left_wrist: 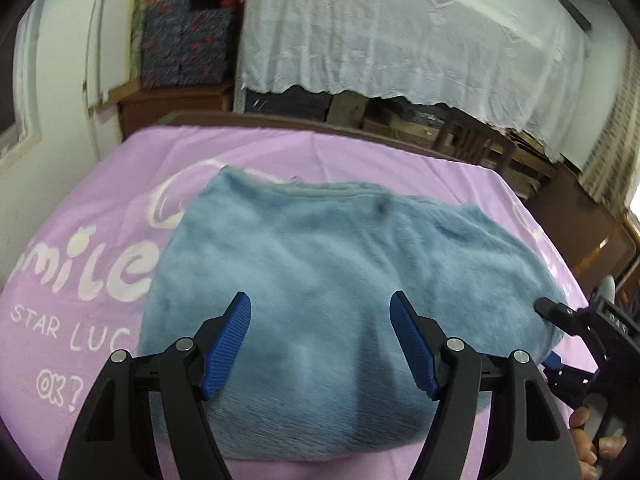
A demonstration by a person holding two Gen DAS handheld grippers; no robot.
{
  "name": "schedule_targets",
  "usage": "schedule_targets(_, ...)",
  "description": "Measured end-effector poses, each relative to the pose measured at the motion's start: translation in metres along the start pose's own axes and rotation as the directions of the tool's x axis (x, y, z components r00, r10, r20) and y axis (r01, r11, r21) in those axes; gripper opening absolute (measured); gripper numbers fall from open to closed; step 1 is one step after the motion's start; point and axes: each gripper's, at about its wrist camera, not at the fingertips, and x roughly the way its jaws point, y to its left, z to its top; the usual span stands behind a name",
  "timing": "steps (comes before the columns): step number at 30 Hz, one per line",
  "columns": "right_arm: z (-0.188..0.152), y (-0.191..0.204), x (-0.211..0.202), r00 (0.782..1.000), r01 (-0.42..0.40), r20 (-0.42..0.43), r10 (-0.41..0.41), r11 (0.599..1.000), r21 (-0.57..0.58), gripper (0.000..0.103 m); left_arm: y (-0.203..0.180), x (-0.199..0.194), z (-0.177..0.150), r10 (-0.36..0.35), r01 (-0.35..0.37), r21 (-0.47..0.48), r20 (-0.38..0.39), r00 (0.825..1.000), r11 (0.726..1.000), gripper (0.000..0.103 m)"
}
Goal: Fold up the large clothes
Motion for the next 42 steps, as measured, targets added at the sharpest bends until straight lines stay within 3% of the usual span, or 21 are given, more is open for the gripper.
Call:
schedule_targets(2, 0.004, 0.000, 0.002, 1.000, -0.012, -0.001, 0.012, 1.000, 0.001, 0.058, 0.003, 0.014, -0.002, -0.002, 0.001, -0.009, -0.059, 0.998, 1.000, 0.072)
schedule_targets(5, 0.004, 0.001, 0.002, 1.000, -0.013, 0.003, 0.013, 1.000, -0.002, 0.058, -0.010, 0.012, -0.007, 0.050, -0.047, 0.065, -0.034, 0.998, 0.997, 0.072)
schedule_targets(8, 0.001, 0.005, -0.007, 0.999, -0.038, 0.018, 0.037, 0.999, 0.013, 0.058, -0.023, 0.004, -0.007, -0.006, 0.008, 0.091, -0.024, 1.000, 0.996, 0.072)
schedule_targets(10, 0.002, 0.012, -0.011, 0.999, -0.034, 0.039, 0.035, 0.999, -0.034, 0.058, -0.028, 0.009, -0.008, 0.014, -0.011, 0.115, -0.030, 0.999, 0.993, 0.073)
schedule_targets(16, 0.013, -0.003, 0.000, 0.998, -0.053, 0.034, 0.051, 0.997, 0.049, 0.058, -0.032, 0.022, -0.016, 0.052, -0.046, 0.143, -0.038, 0.998, 0.989, 0.076)
schedule_targets(19, 0.018, -0.006, 0.005, 0.997, -0.068, 0.026, 0.067, 0.995, 0.067, 0.063, -0.027, 0.020, -0.012, 0.030, -0.025, 0.105, -0.043, 0.999, 0.994, 0.076)
schedule_targets(22, 0.016, 0.002, 0.008, 0.998, -0.051, 0.032, 0.050, 0.998, 0.029, 0.069, -0.020, 0.015, 0.001, 0.000, 0.001, 0.034, -0.037, 0.999, 0.999, 0.076)
schedule_targets(25, 0.014, 0.007, 0.011, 0.998, -0.027, 0.050, 0.027, 1.000, -0.001, 0.069, -0.021, 0.024, 0.009, 0.000, 0.001, 0.021, -0.054, 0.999, 1.000, 0.076)
schedule_targets(28, 0.013, 0.011, 0.015, 0.998, -0.003, 0.062, 0.005, 0.999, -0.032, 0.070, -0.030, 0.048, 0.004, 0.057, -0.051, 0.071, -0.091, 0.994, 0.996, 0.082)
schedule_targets(31, 0.010, 0.019, 0.021, 0.997, 0.031, 0.071, -0.025, 0.995, -0.091, 0.074, -0.041, 0.052, -0.003, 0.119, -0.110, 0.150, -0.051, 0.992, 0.982, 0.083)
schedule_targets(38, 0.011, 0.028, 0.030, 0.994, 0.081, 0.080, -0.071, 0.987, -0.135, 0.075, -0.033, 0.050, -0.004, 0.087, -0.080, 0.123, -0.052, 0.995, 0.989, 0.083)
schedule_targets(39, 0.011, 0.028, 0.030, 0.995, 0.073, 0.075, -0.064, 0.989, -0.128, 0.074, -0.030, 0.048, -0.003, 0.075, -0.069, 0.113, -0.052, 0.996, 0.991, 0.082)
schedule_targets(41, 0.014, 0.019, 0.026, 0.997, 0.051, 0.064, -0.046, 0.996, -0.076, 0.052, -0.026, 0.042, -0.002, 0.048, -0.043, 0.093, -0.061, 0.997, 0.995, 0.082)
schedule_targets(42, 0.016, 0.010, 0.024, 0.999, 0.004, 0.039, -0.003, 1.000, -0.011, 0.048, -0.024, 0.038, -0.001, 0.034, -0.029, 0.081, -0.062, 0.997, 0.996, 0.082)
